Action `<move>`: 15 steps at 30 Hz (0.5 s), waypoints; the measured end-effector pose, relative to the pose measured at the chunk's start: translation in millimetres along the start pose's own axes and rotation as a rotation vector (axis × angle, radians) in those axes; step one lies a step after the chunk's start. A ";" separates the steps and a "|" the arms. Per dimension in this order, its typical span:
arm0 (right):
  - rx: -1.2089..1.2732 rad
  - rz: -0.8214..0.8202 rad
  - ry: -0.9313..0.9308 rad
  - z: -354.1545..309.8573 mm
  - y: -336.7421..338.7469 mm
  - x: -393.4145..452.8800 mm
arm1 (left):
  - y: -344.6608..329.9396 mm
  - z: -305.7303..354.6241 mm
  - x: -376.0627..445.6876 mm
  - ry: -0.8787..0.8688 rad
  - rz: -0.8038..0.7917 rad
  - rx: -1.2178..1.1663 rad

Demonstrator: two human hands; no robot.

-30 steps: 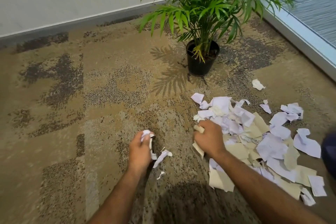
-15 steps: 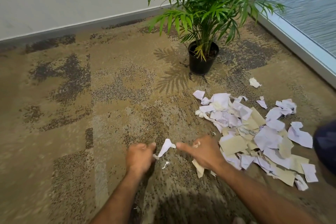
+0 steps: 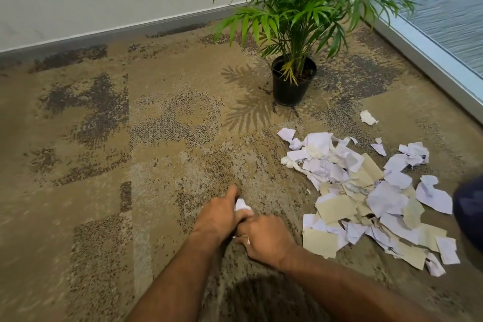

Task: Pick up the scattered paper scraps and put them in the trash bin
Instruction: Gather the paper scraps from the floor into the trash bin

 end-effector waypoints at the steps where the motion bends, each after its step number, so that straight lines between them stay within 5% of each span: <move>1: 0.015 0.009 0.001 -1.1 -0.8 0.2 | -2.4 1.2 1.5 -0.015 -0.013 0.075; 5: -0.007 -0.003 0.006 -1.2 -4.8 -3.0 | -4.7 9.0 3.5 -0.092 -0.010 0.128; 15: 0.583 0.188 -0.444 64.6 10.7 -8.0 | 56.2 -61.9 -14.2 0.151 0.461 -0.821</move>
Point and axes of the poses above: each hand's wrist, its own x-axis towards the middle knuckle, its own y-axis out of the back of the hand, z = x × y, the point moved 9 cm from there along x, towards the middle knuckle, and after that the axes turned 10 degrees about -x, right-handed, at the moved point
